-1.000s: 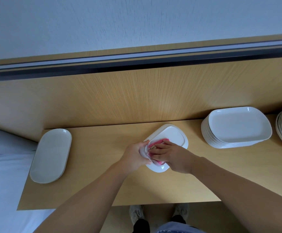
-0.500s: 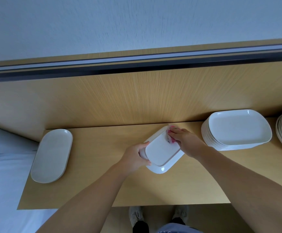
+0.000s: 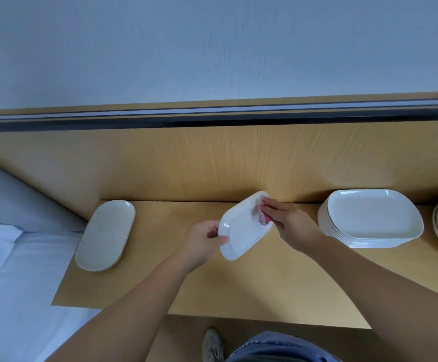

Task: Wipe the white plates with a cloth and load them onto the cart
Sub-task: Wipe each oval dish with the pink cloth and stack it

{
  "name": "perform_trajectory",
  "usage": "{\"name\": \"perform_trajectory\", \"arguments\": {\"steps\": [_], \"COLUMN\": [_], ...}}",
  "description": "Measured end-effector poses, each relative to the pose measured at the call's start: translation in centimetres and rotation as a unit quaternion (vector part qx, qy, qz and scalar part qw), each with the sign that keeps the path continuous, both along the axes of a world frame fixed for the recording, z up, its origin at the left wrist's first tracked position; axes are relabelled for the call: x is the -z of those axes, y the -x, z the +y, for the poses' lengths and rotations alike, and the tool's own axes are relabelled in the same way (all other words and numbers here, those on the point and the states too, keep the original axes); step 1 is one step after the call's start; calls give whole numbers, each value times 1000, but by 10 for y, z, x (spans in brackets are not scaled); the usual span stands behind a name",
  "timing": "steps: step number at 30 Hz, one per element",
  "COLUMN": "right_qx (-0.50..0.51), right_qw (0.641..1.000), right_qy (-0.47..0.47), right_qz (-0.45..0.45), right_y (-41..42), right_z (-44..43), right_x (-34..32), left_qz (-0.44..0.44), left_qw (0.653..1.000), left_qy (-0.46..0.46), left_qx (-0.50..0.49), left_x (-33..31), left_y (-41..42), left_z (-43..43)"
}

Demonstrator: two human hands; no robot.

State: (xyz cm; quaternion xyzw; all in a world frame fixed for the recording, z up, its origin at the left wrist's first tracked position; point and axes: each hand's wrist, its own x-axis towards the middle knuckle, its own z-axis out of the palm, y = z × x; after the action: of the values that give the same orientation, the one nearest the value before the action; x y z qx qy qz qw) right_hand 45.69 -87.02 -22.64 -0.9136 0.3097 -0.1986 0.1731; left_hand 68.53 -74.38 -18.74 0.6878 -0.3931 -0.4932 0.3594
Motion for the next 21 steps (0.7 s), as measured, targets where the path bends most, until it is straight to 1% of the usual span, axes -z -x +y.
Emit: {"name": "perform_trajectory", "arguments": {"steps": [3,6,7,9,11,13,16,21], "right_qx": [10,-25,-40,-65,-84,-98,-113,-129], "right_qw": [1000,999,999,997,995,994,993,990], "right_qy": [-14,-5,1,8,7,8,18,40], "right_qz": [-8,-26,-33,-44,-45,-40,-30,-41], "right_y": [-10,-34,-43,-63,-84,-104,-131,-171], "right_z": [-1,5,8,16,25,34,49,71], "right_x": [-1,-14,-19,-26,-27,-26,-27,-32], "left_qz": [-45,-145,-198,-314,-386,-421,-444,-468], "left_qw": [998,986,976,943,913,897,886,878], "left_qy": [42,66,77,104,119,112,84,59], "left_qx": [-23,-41,-40,-38,-51,-74,-101,-86], "left_x": [-14,-25,-25,-23,-19,-14,-7,8], "left_y": [-8,-34,-46,-71,-94,-115,-143,-180], "left_z": [15,43,53,74,95,115,138,155]}}
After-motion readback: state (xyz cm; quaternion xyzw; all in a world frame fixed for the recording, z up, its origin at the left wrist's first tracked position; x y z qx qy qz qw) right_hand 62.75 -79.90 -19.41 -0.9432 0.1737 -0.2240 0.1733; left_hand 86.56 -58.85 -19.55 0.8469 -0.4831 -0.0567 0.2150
